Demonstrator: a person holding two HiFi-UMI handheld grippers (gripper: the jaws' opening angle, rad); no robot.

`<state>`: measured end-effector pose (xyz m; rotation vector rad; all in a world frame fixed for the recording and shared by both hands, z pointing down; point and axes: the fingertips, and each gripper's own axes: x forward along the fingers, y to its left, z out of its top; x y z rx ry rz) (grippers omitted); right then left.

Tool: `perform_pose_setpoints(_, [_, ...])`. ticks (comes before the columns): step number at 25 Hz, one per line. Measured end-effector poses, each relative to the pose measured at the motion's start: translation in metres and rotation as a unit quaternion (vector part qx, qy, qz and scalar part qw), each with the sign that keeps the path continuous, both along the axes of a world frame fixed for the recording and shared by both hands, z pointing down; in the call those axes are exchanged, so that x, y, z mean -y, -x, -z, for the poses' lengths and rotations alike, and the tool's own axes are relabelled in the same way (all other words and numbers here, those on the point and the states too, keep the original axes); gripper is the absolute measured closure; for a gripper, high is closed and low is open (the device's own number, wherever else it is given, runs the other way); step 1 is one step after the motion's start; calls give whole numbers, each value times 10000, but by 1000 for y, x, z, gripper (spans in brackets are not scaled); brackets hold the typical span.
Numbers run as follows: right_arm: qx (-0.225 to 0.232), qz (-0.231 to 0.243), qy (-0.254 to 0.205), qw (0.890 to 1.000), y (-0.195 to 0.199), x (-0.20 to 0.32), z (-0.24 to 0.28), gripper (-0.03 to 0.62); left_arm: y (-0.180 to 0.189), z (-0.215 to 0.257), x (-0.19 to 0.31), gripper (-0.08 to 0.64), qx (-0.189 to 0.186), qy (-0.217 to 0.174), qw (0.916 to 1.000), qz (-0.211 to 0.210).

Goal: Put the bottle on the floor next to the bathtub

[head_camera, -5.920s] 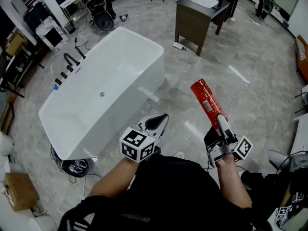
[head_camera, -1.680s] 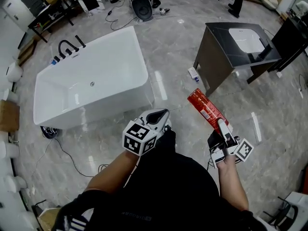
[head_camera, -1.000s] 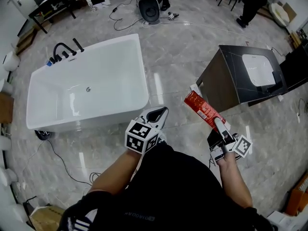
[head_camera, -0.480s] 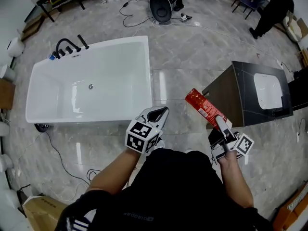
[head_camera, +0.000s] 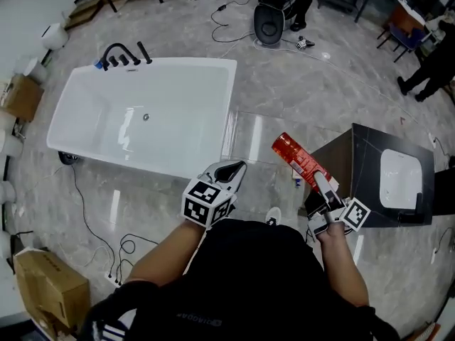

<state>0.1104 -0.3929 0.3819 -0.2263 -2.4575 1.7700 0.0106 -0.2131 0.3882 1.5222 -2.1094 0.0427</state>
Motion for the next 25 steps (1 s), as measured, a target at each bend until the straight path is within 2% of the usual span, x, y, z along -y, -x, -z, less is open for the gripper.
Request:
perform_pose_setpoints(6, [85,404,-145,9990,10,44,-12,311,-1,-5,33,543,130,44,9986,503])
perform_pose_setpoints(12, [-79,775,-175,9968,19,94,-30,310,-3,-13,59,543,128,287,9942,1026])
perform_pose_setpoints(16, [-342,919,-293,9947,38,103,-47,310,-2,-16,59,543,94,448,9922,1162])
perform_pose_setpoints(20, [-718,1090,-532,9900,65,104,-69,310,18,-24,56,543,82,602,9904,1238])
perform_pose_setpoints(25, [-1194,1160,-879,9821,109,97,-88,310,65,-35,50,543,-64,620,9909,1195])
